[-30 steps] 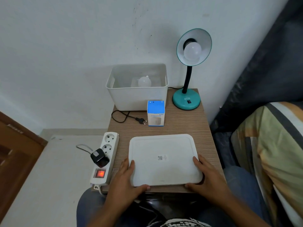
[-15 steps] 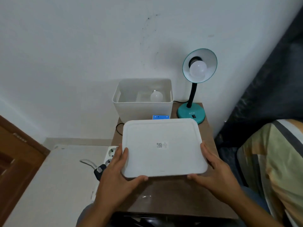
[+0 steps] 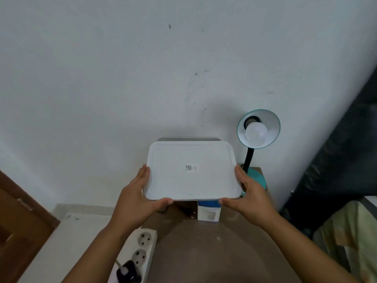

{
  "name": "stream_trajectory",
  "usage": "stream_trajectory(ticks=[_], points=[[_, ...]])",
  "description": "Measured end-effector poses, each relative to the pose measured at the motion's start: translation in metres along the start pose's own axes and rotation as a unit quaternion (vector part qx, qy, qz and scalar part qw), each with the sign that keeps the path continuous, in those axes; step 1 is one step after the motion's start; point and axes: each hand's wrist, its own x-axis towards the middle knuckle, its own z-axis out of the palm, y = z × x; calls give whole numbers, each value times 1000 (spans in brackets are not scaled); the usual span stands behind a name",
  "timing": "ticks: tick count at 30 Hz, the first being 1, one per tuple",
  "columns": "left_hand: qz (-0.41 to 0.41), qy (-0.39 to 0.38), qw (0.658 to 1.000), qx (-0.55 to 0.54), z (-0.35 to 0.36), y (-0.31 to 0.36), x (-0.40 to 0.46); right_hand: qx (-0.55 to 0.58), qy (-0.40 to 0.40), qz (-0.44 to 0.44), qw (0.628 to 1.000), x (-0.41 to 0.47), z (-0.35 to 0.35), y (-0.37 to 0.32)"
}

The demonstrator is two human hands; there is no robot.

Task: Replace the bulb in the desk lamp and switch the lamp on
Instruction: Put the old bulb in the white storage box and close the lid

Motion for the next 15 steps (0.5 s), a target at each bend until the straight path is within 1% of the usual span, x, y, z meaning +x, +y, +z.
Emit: stream_trajectory(ticks=[5, 15], points=[[-19, -17, 1000, -7, -8, -8, 44, -43, -12, 14, 999, 42, 7, -5], [-34, -55, 997, -52, 1, -18, 95, -68, -13, 24, 997, 84, 13, -4]])
